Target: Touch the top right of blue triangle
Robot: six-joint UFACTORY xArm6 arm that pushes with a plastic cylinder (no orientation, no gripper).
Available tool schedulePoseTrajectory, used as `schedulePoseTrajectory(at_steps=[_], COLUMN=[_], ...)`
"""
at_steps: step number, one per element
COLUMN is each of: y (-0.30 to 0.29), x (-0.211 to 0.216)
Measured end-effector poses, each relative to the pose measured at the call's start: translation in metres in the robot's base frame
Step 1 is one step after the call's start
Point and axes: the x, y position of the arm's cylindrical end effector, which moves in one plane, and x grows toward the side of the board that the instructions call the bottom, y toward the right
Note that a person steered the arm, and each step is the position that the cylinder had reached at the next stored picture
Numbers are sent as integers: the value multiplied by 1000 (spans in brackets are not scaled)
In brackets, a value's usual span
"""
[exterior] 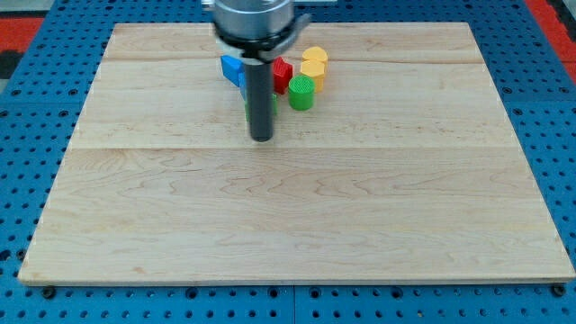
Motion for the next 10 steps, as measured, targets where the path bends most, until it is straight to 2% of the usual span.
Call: schedulePoseTrajectory(at_steps=[1, 2, 3, 4, 7, 9, 10], y=[-58, -76, -66, -84, -41, -45, -51], x=[-26, -79, -116, -122, -123, -145, -169])
